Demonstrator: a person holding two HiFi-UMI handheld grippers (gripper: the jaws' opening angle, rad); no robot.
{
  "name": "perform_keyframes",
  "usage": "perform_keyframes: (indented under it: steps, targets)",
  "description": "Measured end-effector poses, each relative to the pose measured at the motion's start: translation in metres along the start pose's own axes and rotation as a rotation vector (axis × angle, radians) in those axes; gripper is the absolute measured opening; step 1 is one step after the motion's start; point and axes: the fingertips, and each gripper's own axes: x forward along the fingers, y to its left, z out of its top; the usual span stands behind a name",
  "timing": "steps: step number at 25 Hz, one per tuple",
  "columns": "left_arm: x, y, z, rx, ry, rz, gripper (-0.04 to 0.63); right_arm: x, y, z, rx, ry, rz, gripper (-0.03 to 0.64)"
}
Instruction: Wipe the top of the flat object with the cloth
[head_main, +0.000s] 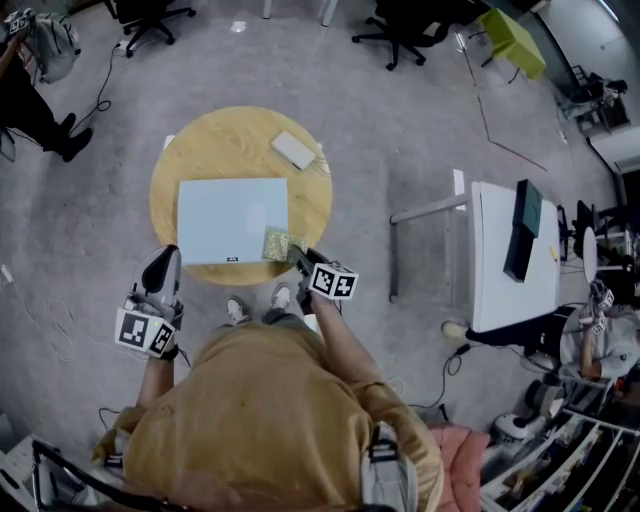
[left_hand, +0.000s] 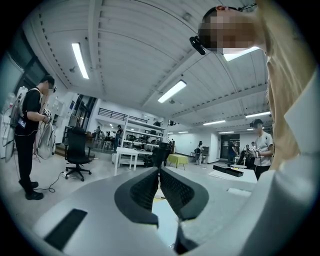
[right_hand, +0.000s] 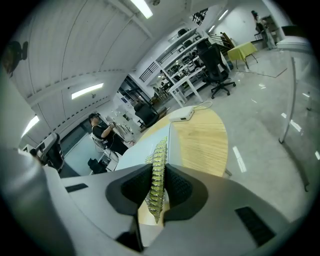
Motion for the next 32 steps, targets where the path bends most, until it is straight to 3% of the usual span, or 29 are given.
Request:
perform_keyframes:
  steps: [14,24,28,32]
  targets:
    - [0.01,-0.001,0.003,0.001,-0.011,-0.011,0.015,-0.039,-0.017,0.04,-0.04,-0.055,-0.055,0.06]
    - [0.012,0.005,0.005,0.02,-0.011,0.028,0.015,-0.096,-0.018,0.104,-0.416,-0.103,-0.268,0.06]
    - [0.01,0.014,0.007,0.032,-0.014,0.061,0.015,-0.094,0.011,0.123,-0.462,-0.123,-0.21,0.06]
    - [-0.001,0.019,0.008,0.032,-0.015,0.107,0.015,-0.073,0.059,0.134,-0.373,-0.147,-0.01,0.06]
